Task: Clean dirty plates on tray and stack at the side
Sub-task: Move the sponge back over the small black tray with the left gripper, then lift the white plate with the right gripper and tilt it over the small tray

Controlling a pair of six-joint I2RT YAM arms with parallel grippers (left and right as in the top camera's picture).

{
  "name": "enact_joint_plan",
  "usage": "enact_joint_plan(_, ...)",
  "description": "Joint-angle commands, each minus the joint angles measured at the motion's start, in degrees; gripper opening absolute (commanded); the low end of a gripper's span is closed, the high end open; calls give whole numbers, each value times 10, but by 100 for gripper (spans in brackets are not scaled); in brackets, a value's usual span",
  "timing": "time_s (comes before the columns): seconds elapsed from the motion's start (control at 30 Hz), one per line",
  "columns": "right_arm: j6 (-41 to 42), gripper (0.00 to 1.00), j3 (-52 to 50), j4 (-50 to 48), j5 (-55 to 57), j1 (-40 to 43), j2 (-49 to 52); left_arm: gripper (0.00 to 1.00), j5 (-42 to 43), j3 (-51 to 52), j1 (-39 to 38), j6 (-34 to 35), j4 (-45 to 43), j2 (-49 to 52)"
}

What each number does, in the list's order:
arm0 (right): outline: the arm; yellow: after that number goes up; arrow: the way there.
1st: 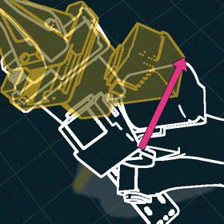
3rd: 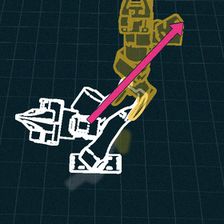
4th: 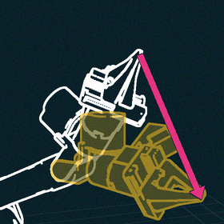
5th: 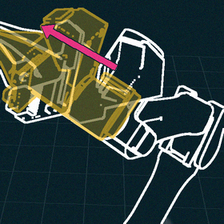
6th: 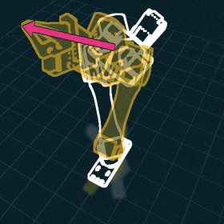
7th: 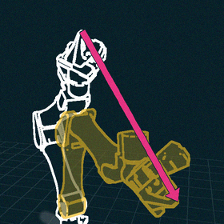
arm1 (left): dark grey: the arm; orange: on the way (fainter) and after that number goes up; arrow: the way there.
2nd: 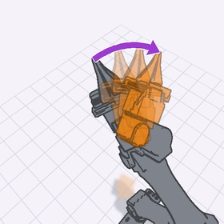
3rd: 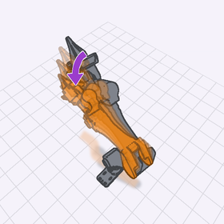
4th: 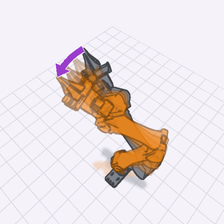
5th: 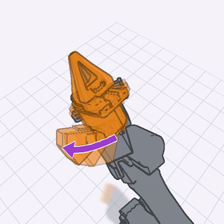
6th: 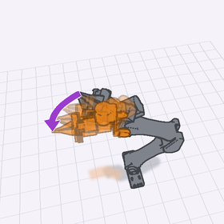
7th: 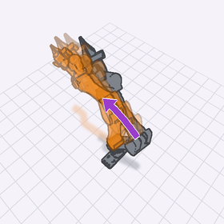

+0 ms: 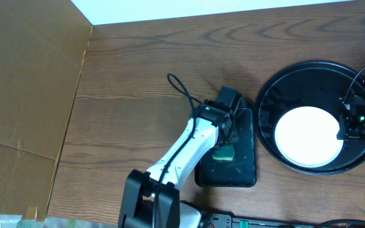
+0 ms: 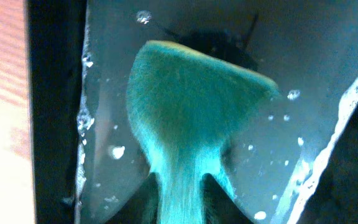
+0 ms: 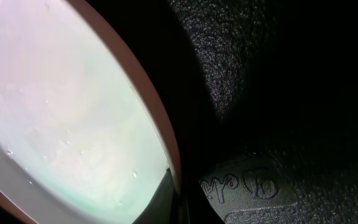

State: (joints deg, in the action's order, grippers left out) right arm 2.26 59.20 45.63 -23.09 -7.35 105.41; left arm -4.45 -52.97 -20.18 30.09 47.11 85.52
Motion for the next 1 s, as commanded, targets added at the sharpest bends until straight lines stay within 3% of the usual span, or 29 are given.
enact_joint_plan(0.0,-10,1,0,-3,21,2,8,39,11,-25,11,-3,17,-47)
enact_joint_plan(0.2,43,1,6,-17,21,2,-10,63,11,-37,17,-5,42,-175)
enact_joint_plan(0.53,82,1,49,-12,21,-38,-172,80,10,-36,16,-5,51,-388)
enact_joint_plan(0.8,169,1,95,-89,21,-137,-223,81,10,-36,16,-5,51,-442)
enact_joint_plan(0.97,192,1,95,-170,105,-237,-195,81,10,-36,16,-5,52,-438)
